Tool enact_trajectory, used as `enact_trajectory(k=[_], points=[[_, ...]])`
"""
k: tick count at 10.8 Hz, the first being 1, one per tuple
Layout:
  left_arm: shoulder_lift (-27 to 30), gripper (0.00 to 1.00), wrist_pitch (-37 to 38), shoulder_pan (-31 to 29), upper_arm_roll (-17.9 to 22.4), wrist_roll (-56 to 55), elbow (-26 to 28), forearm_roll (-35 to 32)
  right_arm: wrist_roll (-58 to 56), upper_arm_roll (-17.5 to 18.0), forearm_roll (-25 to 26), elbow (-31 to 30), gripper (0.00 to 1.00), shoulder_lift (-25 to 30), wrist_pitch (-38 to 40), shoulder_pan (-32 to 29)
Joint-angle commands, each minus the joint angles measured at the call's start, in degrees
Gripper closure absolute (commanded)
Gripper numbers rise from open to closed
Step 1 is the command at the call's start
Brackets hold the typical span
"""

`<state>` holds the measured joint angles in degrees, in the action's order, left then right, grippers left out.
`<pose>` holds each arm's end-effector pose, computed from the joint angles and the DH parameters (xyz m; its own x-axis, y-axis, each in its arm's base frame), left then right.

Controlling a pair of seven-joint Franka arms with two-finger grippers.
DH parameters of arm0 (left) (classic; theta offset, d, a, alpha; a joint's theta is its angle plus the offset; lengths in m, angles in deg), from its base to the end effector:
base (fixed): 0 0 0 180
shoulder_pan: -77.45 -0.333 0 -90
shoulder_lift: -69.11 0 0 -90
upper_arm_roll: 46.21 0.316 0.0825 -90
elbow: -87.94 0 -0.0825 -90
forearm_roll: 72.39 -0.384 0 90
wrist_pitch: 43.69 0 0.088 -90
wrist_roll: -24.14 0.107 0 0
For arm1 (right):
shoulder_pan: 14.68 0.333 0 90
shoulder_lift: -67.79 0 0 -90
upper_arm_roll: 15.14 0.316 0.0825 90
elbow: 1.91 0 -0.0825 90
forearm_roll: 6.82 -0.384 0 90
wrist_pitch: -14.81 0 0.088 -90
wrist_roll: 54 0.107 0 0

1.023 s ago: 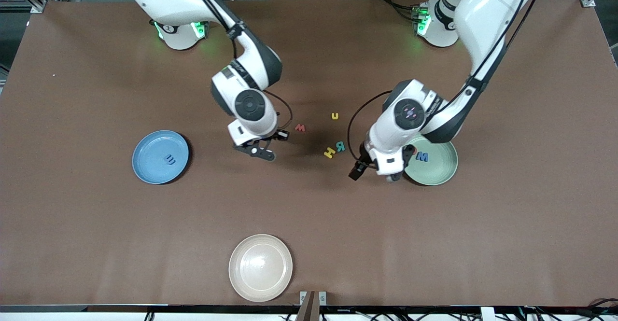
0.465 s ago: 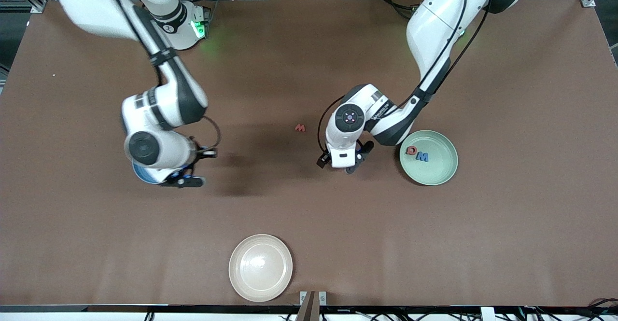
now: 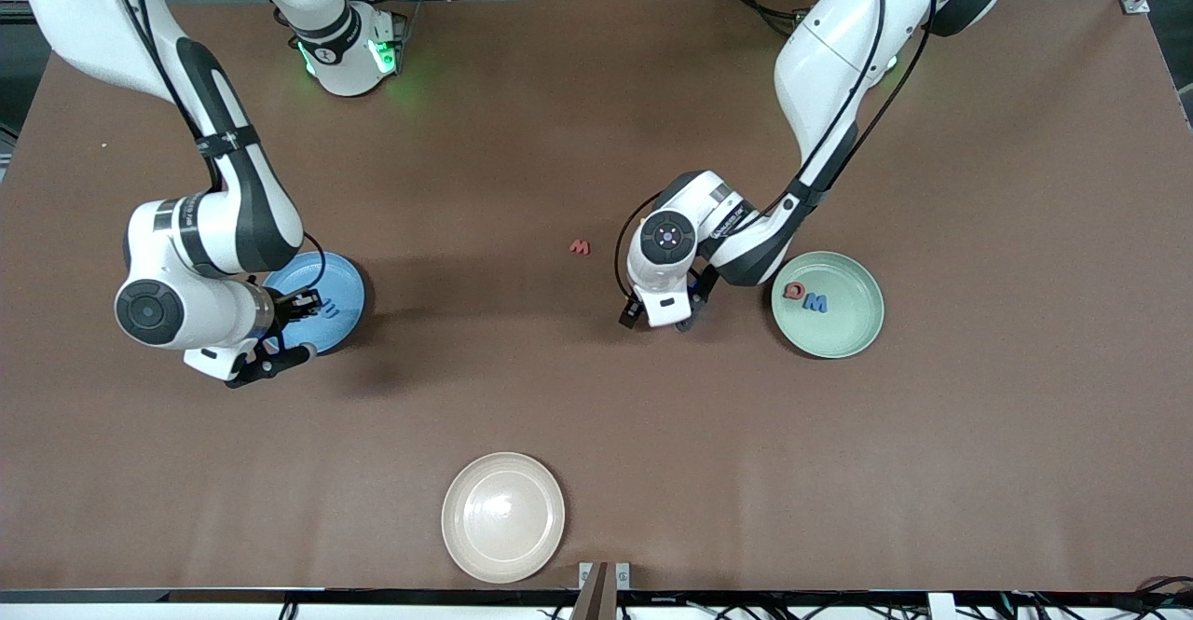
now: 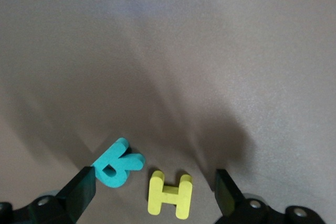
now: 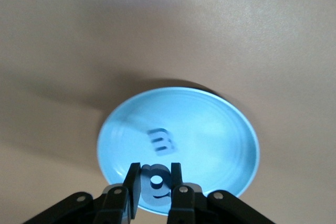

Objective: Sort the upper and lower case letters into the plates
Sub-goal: 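Place the e on the blue plate while the left gripper reaches the H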

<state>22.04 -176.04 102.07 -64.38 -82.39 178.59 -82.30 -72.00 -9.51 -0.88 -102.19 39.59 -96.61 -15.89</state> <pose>0.5273 -0.4454 0.1659 0.4648 0.8807 -0.0913 0.8786 -0.4715 -0.0757 0.6260 0.0370 0.2713 0.8635 0.4145 -0.2875 0.4166 -0.9073 -0.0567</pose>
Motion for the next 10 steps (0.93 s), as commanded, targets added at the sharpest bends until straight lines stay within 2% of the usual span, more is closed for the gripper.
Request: enact_trajectory(k=[1, 2, 3, 5, 7, 8, 10], points=[[-1.1, 0.00, 1.0, 2.2, 1.2, -2.3, -2.5, 0.8, -7.4, -0.8, 1.3, -0.4, 1.00, -0.7, -0.7, -0.8], [-1.1, 0.00, 1.0, 2.4, 1.3, -3.4, -2.6, 0.9, -9.1, -1.6, 1.3, -0.4, 1.00, -1.1, -1.1, -0.7], [-1.2, 0.00, 1.0, 2.7, 1.3, -4.8, -3.1, 0.8, -9.3, -1.7, 1.3, -0.4, 0.94, -1.2, -1.4, -0.8], [-1.2, 0.00, 1.0, 3.1, 1.3, -6.0, -3.1, 0.8, -8.9, -1.8, 0.6, -0.4, 0.44, -1.3, -1.5, -0.8], [-2.1, 0.00, 1.0, 3.1, 1.7, -6.2, -3.2, 0.7, -8.4, -1.8, 0.5, -0.3, 0.28, -1.2, -1.2, -0.7], [-2.7, 0.00, 1.0, 3.4, 2.8, -6.1, -3.2, 0.6, -6.9, -1.8, 0.3, -0.1, 0.01, -1.2, -1.0, -0.7], [-3.3, 0.00, 0.8, 4.8, 4.5, -6.1, -3.9, 0.7, -4.9, -1.7, 0.3, 0.8, 0.00, 0.0, -0.5, 0.0]])
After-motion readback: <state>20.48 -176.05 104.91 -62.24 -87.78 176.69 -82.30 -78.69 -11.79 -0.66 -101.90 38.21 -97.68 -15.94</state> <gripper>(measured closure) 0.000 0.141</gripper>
